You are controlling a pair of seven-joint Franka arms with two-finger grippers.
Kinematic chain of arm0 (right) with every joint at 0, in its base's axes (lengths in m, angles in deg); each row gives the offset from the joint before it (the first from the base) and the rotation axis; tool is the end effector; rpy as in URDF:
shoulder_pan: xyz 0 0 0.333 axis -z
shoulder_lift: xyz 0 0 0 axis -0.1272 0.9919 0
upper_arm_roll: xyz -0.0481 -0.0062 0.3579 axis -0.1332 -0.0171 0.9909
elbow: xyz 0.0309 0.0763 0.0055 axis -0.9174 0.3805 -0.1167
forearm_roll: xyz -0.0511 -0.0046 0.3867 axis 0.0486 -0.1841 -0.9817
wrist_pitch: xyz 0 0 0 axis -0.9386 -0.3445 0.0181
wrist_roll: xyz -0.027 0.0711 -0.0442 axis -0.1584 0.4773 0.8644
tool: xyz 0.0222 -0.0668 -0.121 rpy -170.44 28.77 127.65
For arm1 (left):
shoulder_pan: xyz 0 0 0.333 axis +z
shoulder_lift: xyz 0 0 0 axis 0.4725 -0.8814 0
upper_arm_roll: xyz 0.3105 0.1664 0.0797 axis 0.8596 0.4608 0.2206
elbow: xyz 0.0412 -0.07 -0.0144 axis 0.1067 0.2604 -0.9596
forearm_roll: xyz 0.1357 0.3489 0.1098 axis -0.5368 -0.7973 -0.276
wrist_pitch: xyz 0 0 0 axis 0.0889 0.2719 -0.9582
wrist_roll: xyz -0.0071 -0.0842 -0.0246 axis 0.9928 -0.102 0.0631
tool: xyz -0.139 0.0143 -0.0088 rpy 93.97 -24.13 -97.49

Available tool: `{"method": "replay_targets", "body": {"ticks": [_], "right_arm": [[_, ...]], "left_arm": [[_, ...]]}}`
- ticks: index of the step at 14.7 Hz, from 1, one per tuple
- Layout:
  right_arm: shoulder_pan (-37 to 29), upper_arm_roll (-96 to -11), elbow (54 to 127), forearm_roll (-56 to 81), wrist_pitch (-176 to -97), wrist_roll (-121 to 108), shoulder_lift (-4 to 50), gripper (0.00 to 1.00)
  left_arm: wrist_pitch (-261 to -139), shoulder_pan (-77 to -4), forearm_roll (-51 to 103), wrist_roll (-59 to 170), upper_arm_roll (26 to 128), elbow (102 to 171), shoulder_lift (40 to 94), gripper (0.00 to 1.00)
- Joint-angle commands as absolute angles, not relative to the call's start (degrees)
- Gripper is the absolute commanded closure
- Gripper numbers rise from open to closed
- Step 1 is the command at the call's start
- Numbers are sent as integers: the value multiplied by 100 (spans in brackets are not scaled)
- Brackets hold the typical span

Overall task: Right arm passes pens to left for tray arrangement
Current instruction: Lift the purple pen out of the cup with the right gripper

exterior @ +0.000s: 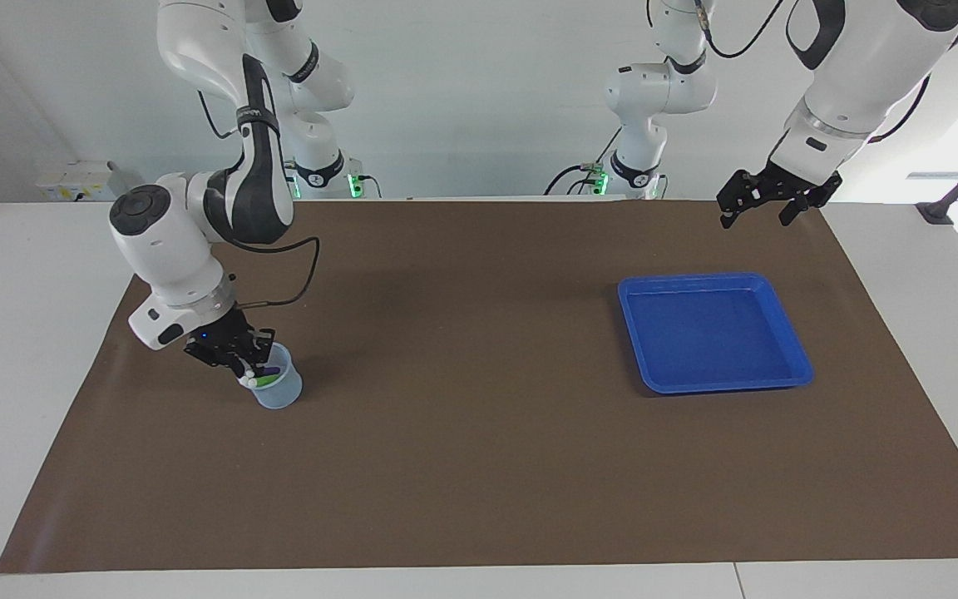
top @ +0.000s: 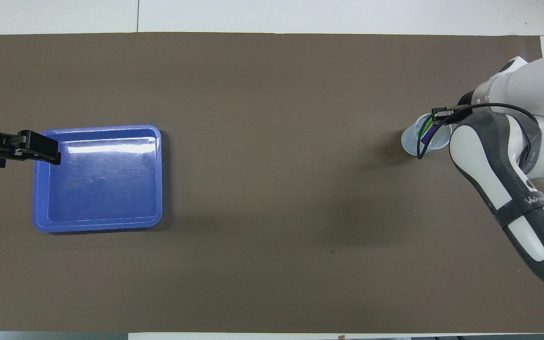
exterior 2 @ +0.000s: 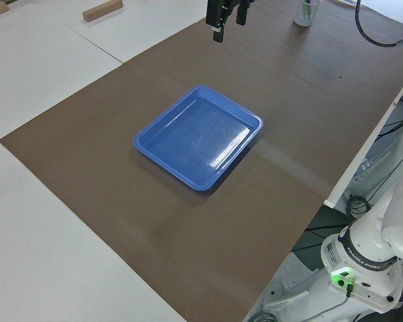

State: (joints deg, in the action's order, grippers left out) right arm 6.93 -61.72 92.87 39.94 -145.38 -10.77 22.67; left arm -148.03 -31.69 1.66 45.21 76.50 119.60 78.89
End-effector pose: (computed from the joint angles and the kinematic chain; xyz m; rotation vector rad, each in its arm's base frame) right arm 0.6452 -0.0061 0.4088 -3.0985 -0.0342 -0.1592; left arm 0.5268 -0.0634 0.6265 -3.1361 0.0518 0.1320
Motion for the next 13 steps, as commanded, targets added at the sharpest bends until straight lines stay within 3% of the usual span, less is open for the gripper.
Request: {"method": "replay_targets", "body": {"ticks": [1,5,10,13], "right_arm": [[704,-6135,9320,3916,-14397,-931,2169,100],[687,-6127,8899,3925,-13889,-940,2196,100],[669,-6127,7599,3907,-12194,-949,2081,100],[652,-5978,7141,3899,-11726,-1071,1941,100]], "left_arm": [[-14816,-3171,175,4586,7661,12137,8059,0],[-14816,-3162,175,4586,7661,12137,8059,0],[-14816,-3162,175,4586,7661,12137,8059,0],[-14790,-3145,394,4726,7679,12129,8051,0]]}}
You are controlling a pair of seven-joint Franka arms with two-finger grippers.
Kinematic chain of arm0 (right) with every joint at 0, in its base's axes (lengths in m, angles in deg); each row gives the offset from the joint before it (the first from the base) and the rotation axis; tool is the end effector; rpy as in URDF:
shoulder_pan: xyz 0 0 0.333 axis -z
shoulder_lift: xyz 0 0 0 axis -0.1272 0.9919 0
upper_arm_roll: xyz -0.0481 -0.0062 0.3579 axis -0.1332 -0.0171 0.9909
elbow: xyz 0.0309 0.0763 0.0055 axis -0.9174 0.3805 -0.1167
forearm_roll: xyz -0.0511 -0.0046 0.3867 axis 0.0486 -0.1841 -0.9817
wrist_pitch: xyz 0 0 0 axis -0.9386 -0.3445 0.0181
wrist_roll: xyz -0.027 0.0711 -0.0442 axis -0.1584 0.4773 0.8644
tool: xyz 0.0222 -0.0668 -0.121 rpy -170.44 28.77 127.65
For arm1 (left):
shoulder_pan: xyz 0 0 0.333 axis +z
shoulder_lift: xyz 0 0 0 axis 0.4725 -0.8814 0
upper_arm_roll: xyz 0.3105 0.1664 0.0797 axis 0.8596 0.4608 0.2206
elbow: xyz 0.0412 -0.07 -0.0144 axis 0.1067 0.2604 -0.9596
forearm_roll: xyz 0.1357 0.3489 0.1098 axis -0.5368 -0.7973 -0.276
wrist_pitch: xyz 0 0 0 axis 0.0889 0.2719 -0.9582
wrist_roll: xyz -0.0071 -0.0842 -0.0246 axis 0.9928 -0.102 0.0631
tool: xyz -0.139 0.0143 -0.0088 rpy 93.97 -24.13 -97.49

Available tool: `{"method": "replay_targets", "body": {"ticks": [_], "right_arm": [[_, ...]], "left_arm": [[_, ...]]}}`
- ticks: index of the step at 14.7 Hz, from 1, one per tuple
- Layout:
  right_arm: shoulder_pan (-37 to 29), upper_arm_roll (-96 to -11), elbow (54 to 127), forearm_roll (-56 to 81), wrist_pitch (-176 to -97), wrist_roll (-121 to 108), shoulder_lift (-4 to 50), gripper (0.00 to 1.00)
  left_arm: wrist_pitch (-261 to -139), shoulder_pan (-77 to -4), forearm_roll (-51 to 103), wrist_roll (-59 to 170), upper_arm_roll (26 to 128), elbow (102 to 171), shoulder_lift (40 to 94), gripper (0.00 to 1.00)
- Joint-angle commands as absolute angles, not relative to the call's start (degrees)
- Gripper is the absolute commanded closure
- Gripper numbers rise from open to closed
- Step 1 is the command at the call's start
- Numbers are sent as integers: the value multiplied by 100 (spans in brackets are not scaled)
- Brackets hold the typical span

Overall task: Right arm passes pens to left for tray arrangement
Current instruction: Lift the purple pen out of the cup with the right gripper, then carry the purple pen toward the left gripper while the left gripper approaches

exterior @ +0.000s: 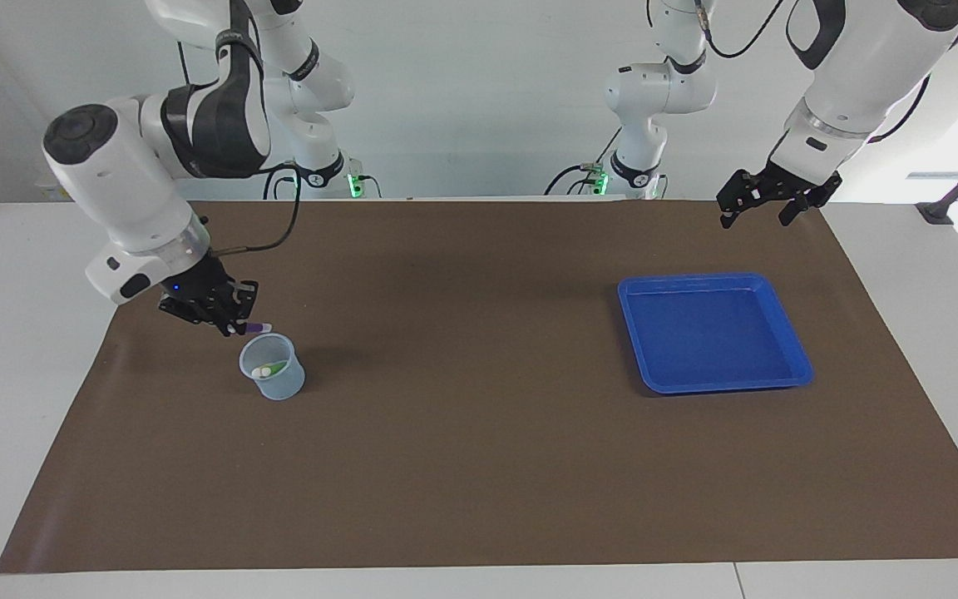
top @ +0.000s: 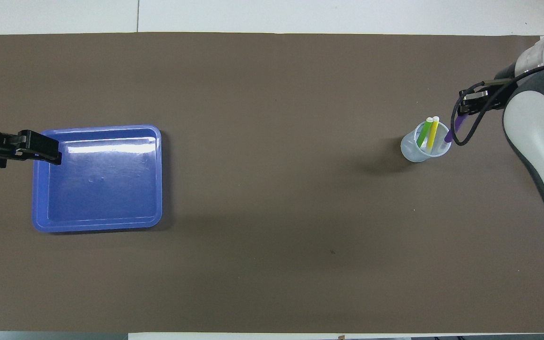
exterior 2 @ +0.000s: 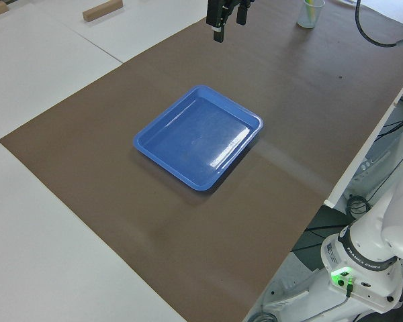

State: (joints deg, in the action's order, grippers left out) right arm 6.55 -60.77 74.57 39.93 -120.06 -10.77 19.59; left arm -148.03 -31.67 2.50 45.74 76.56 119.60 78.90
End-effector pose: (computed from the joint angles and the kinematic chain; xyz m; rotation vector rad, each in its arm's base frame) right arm 0.6369 0.0117 0.5546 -3.0839 -0.1024 -0.0521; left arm 0.5266 -0.0647 0.6266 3.1266 -0.0356 -0.1337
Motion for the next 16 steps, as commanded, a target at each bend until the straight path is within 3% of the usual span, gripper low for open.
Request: {"method": "replay_targets", "body": {"ticks": [1,7,12,16], "right_arm": [[643,-5908,7044,3899,-11655,-1298,1906,100],[652,-5047,6823,3129,-11890,-4107,1897,100],[73,-4923,6832,2475,-13111,-6597,1923,100],[-664,-4914,6920,2185,-14113,-8354,1897,100]], "left_arm": [[-14790,-3145,438,4858,7679,12129,8051,0],[-14912,-3179,1281,7104,7679,12120,8042,0],[-15334,-3259,2168,9881,7652,12129,8015,0],[-15826,-3767,2354,12368,7626,12129,7989,0]]}}
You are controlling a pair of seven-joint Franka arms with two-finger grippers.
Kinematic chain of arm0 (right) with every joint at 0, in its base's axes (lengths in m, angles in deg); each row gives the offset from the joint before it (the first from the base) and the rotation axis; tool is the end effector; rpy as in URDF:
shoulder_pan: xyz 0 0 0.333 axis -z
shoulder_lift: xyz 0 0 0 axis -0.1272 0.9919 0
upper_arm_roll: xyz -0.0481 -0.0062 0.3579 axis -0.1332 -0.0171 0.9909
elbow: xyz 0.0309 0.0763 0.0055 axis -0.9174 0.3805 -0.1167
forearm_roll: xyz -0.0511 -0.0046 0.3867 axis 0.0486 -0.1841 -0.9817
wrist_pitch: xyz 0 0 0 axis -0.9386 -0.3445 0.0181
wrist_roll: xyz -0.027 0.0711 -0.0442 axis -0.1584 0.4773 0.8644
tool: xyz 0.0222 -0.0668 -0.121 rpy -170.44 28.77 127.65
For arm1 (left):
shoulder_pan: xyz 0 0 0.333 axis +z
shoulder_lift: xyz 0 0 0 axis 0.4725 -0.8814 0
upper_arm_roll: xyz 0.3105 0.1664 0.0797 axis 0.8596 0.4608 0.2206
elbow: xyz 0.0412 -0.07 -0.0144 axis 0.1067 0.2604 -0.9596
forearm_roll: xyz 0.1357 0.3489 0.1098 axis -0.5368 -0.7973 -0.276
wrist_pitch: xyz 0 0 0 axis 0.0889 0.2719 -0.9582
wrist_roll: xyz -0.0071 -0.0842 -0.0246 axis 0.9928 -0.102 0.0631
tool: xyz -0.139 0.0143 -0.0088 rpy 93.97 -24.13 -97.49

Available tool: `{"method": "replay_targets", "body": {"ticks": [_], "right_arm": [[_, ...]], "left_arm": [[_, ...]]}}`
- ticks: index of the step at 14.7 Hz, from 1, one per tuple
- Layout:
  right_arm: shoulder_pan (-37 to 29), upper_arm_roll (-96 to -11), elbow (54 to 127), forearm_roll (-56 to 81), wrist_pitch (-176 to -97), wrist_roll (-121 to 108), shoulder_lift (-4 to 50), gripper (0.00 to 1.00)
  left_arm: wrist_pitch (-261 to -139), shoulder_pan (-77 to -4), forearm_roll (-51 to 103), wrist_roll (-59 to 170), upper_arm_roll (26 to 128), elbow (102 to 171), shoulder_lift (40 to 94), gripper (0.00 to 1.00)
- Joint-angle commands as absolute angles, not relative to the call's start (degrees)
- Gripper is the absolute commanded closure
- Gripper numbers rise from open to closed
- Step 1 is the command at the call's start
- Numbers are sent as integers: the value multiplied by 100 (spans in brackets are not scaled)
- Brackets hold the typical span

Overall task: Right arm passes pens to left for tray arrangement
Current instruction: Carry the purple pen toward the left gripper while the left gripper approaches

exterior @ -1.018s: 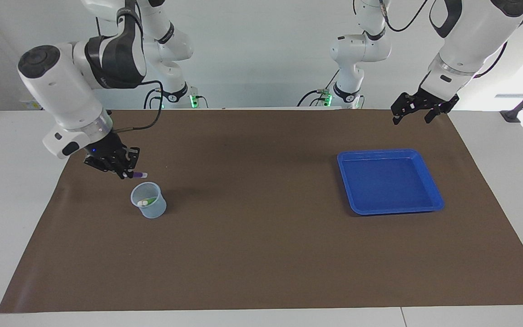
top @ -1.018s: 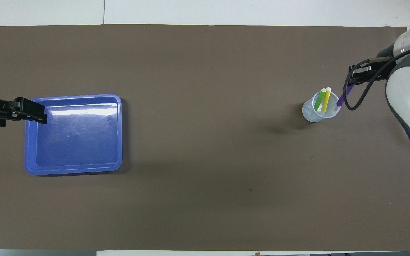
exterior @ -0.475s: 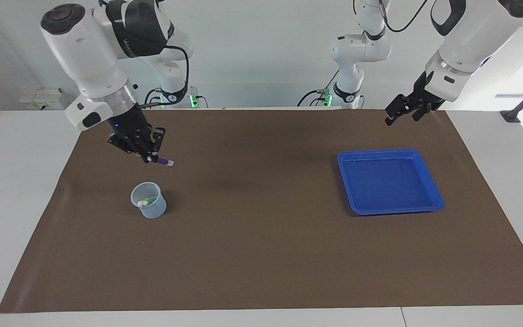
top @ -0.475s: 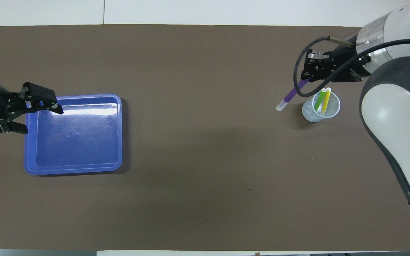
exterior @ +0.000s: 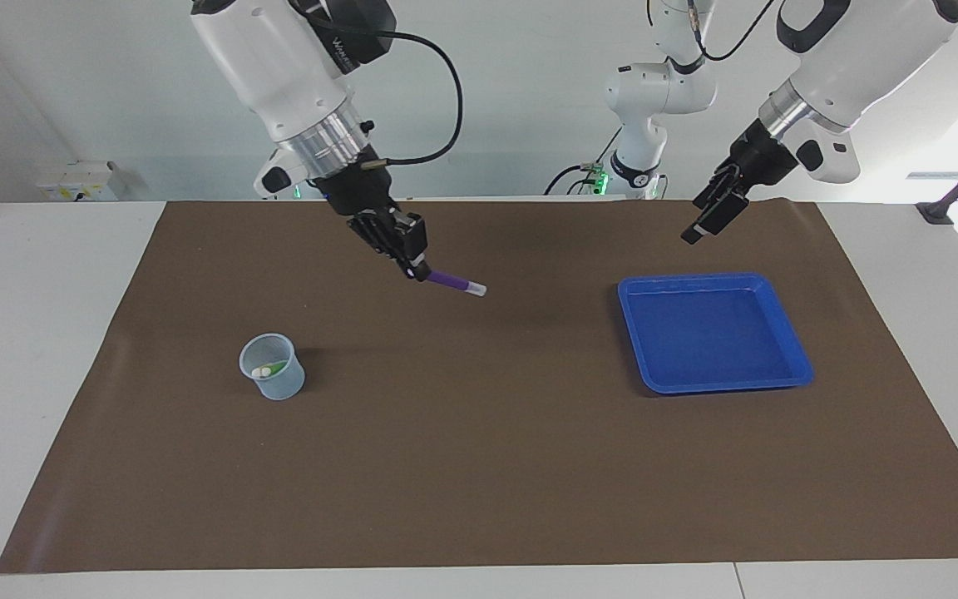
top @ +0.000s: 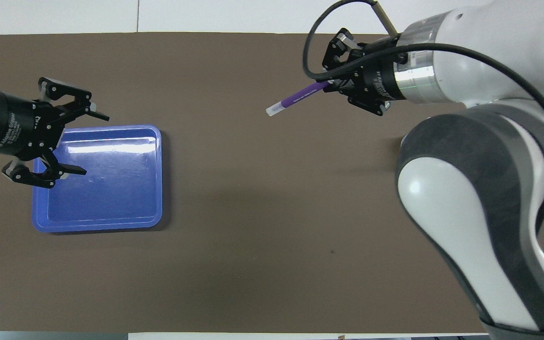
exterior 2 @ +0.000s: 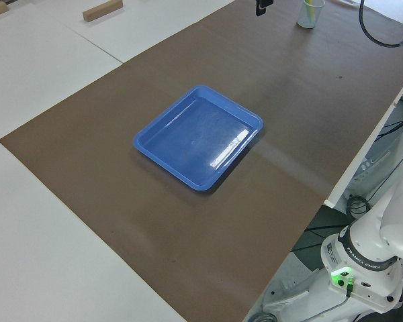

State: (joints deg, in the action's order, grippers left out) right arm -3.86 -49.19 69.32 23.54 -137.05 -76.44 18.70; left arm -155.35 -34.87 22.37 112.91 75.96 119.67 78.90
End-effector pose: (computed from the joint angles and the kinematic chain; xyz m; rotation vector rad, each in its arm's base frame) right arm 0.6168 0.2688 0.6537 -2.3748 0.9924 -0.0980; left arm 0.5308 -0.1475 0.6458 2.4085 1.4724 -0.3018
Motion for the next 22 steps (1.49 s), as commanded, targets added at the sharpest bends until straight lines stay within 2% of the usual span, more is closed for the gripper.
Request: {"method": "replay_targets", "body": {"ticks": [1,5,9,11,14,19,22], "right_arm": [[-780,-4914,6981,2193,-14368,-8837,1888,100],[-1272,-4914,7489,2185,-15291,-9825,1731,100],[-1370,-4914,8045,2185,-15522,-9782,1492,100],[-1370,-4914,8036,2185,-15530,-9782,1492,100],[-1370,-4914,8036,2185,-15557,-9773,1492,100],[-1370,-4914,8054,2185,-15671,-9773,1492,100],[-1370,-4914,8054,2185,-15671,-9773,1492,100]], "left_arm": [[-15992,-3873,2407,12895,7626,12129,7980,0],[-16265,-4076,2591,14303,7626,12129,7971,0],[-16861,-4137,2609,15676,7600,12129,7963,0],[-17292,-4155,2609,15635,7573,12486,8059,0],[-18443,-4629,2906,14758,7512,13471,8462,0],[-19043,-4647,3365,14142,7529,13578,8420,0],[-19342,-4901,3365,14079,7512,13526,8183,0]]}}
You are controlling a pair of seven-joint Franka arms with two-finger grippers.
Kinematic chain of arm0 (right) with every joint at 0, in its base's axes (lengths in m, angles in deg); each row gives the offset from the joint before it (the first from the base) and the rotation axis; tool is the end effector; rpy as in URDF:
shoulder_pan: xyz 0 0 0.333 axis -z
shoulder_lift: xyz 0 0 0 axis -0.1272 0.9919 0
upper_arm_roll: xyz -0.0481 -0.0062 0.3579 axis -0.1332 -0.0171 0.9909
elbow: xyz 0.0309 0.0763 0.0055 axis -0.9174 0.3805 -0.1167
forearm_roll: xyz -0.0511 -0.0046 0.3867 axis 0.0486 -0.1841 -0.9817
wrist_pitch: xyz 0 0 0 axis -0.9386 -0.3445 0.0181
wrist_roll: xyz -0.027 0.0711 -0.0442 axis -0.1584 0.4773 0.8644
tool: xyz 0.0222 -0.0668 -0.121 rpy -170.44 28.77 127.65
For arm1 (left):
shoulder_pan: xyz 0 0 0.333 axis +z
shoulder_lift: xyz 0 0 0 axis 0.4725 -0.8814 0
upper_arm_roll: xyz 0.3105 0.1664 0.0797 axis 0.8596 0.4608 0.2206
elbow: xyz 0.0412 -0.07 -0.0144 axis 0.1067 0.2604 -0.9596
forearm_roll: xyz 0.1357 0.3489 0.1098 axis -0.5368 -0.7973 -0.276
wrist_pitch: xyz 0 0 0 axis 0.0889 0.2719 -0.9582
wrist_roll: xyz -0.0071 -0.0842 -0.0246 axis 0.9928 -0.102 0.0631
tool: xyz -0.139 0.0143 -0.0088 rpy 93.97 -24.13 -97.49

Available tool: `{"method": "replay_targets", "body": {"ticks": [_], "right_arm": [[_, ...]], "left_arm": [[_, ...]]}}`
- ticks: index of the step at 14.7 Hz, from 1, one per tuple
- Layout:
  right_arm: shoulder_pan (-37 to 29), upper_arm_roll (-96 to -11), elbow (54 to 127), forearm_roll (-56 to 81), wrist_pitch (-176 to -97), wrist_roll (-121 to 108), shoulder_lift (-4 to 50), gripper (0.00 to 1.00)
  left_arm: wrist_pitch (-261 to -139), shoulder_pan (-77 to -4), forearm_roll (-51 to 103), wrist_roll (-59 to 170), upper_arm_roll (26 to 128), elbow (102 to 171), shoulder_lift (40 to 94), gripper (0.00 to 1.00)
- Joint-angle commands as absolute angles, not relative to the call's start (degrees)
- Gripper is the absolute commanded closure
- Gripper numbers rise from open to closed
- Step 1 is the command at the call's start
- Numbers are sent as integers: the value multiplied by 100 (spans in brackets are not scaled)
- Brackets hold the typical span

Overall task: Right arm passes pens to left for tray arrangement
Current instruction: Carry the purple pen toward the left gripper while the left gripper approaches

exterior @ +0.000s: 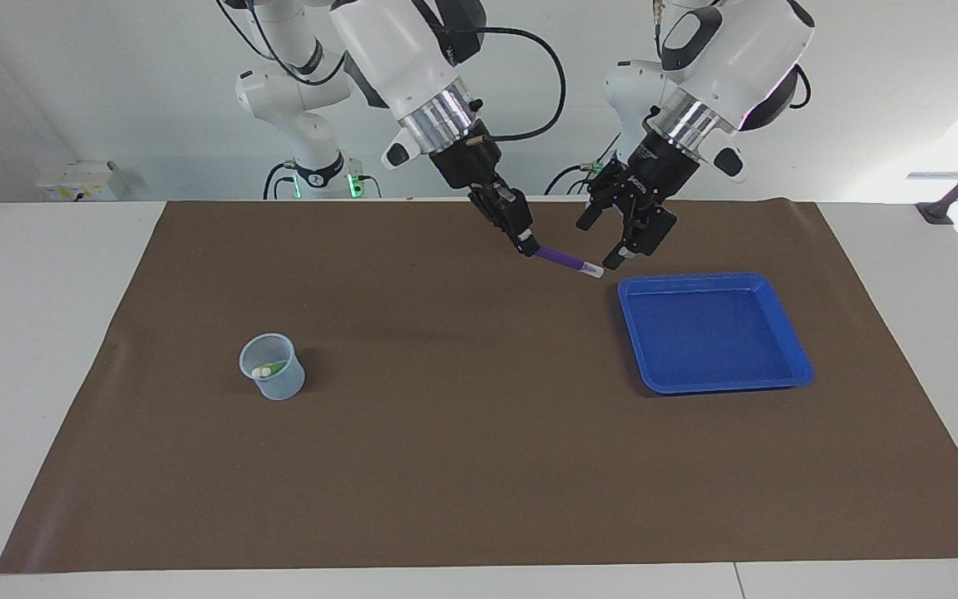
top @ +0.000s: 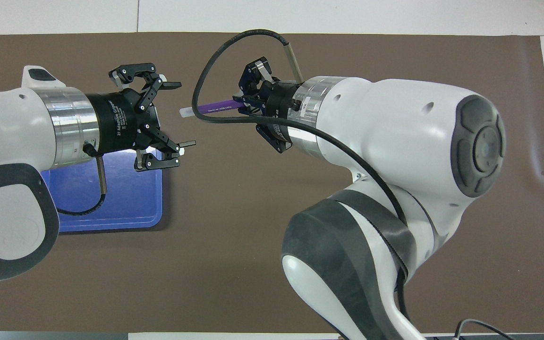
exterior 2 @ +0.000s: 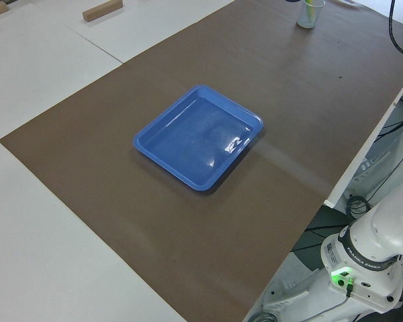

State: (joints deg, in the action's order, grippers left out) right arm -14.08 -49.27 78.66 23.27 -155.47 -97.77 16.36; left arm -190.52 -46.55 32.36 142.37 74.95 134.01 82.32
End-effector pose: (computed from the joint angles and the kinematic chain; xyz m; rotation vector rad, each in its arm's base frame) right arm 0.5719 0.3659 0.6374 -2.0899 1.2347 -0.0596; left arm 0.5250 -0.2568 0.6246 1.7252 1.8069 -0.2902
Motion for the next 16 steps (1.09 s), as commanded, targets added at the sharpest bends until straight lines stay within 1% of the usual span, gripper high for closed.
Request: {"method": "replay_targets", "body": {"ticks": [1,4,5,7,9,15,16], "right_arm": [[-1370,-4914,8054,2185,-15688,-9773,1492,100],[-1370,-4914,8115,2185,-15847,-9782,1492,100],[-1379,-4914,8133,2185,-15847,-9782,1492,100],[-1370,-4914,8133,2185,-15847,-9773,1484,100],[-1370,-4914,8133,2185,-15847,-9773,1484,100],[-1370,-4914,8133,2185,-15856,-9764,1484,100],[-1370,-4905,8133,2185,-15856,-9764,1492,100]], "left_arm": [[-19369,-5024,3374,14070,7520,13561,8208,0],[-19404,-5078,3365,14122,7520,13535,8191,0],[-19474,-5078,3365,14175,7512,13526,8182,3],[-19501,-5087,3365,14175,7503,13535,8182,13],[-19492,-5104,3322,14193,7512,13421,8156,18],[-19790,-5157,3023,14281,7503,13473,8156,19],[-19817,-5157,2979,14272,7503,13491,8156,21]]}}
